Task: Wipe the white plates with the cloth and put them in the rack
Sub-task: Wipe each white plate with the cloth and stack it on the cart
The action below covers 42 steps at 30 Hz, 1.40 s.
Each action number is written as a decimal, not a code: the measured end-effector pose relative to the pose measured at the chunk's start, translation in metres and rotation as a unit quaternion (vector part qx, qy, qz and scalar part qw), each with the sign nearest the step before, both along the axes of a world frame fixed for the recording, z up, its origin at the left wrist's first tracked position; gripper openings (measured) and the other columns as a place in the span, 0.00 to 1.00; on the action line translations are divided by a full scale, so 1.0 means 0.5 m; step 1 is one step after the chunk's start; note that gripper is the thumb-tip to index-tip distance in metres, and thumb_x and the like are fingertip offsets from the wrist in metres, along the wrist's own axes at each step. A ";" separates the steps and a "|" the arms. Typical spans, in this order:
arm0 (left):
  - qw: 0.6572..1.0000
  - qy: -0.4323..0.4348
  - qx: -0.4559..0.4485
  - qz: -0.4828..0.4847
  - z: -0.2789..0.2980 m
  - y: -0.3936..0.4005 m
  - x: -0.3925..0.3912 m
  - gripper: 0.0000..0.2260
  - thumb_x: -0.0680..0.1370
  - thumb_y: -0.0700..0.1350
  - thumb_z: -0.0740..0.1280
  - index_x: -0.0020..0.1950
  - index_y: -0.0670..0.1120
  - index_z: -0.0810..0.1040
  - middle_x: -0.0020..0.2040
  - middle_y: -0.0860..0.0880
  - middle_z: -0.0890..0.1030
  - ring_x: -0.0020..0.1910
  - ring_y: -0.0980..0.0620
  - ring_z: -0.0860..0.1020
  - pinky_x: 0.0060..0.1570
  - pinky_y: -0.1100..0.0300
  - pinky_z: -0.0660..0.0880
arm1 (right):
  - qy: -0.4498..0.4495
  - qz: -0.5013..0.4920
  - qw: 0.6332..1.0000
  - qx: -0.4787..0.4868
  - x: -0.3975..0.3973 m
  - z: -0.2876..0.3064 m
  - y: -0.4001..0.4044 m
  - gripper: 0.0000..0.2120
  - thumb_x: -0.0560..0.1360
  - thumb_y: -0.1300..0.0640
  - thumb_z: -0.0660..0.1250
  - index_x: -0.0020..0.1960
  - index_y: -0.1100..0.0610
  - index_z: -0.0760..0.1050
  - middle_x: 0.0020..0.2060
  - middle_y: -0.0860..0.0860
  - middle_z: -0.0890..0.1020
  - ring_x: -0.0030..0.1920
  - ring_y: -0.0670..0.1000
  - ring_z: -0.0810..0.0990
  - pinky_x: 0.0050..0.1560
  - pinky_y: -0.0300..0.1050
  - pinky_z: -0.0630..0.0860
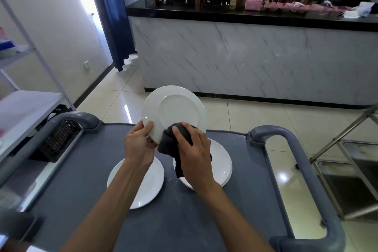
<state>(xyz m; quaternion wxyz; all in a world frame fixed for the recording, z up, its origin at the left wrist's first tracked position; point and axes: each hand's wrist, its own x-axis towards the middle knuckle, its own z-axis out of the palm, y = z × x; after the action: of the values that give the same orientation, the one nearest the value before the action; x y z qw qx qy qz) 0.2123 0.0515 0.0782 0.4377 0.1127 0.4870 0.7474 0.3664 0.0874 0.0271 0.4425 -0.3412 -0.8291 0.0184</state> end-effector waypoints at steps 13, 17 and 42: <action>0.996 0.040 0.010 -0.083 0.020 -0.006 0.001 0.11 0.80 0.37 0.63 0.58 0.44 0.82 0.49 0.47 0.85 0.43 0.49 0.81 0.39 0.55 0.81 | 0.141 -0.028 0.976 -0.163 0.045 0.040 0.114 0.20 0.81 0.61 0.64 0.72 0.53 0.75 0.68 0.49 0.75 0.66 0.53 0.71 0.69 0.52 0.69; 0.993 0.060 0.013 -0.098 0.026 -0.004 0.012 0.11 0.79 0.37 0.65 0.59 0.42 0.82 0.49 0.44 0.84 0.44 0.46 0.81 0.37 0.54 0.81 | 0.122 -0.020 0.981 -0.147 0.034 0.060 0.130 0.20 0.80 0.58 0.63 0.71 0.53 0.75 0.67 0.50 0.76 0.65 0.54 0.72 0.66 0.55 0.71; 0.991 0.072 0.016 -0.112 -0.007 -0.002 0.007 0.13 0.75 0.36 0.67 0.58 0.36 0.82 0.47 0.40 0.83 0.42 0.43 0.79 0.37 0.53 0.79 | 0.060 -0.016 0.981 -0.182 -0.039 0.126 0.195 0.17 0.81 0.54 0.65 0.70 0.50 0.77 0.63 0.50 0.79 0.60 0.55 0.75 0.60 0.55 0.74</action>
<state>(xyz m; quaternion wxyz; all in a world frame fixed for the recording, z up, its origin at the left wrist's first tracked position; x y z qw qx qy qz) 0.2159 0.0503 0.0747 0.4810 0.2270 0.4894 0.6911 0.3467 0.1847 0.0901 0.4220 -0.4281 -0.7780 0.1825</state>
